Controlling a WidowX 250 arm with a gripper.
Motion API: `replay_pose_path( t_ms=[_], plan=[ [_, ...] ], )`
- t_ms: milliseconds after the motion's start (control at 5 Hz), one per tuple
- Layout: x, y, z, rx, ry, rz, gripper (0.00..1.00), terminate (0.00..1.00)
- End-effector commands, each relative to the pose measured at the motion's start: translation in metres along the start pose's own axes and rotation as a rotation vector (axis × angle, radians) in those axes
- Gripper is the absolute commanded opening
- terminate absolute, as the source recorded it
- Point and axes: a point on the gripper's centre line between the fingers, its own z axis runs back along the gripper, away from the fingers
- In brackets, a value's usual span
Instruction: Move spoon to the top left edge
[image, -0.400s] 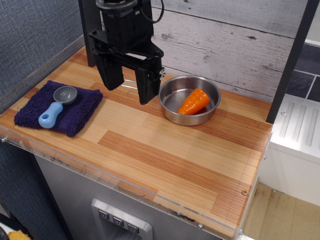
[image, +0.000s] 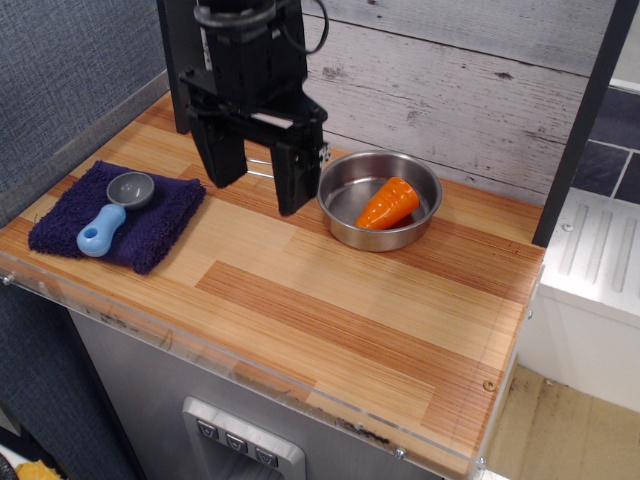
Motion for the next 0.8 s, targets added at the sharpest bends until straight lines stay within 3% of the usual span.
replay_pose_path(
  t_ms=[0, 200, 600],
  plan=[
    [-0.026, 0.069, 0.008, 0.095, -0.039, 0.138, 1.00, 0.00],
    [-0.041, 0.102, 0.001, 0.129, -0.031, 0.195, 1.00, 0.00],
    [-0.053, 0.136, -0.022, 0.158, -0.033, 0.285, 1.00, 0.00]
  ],
)
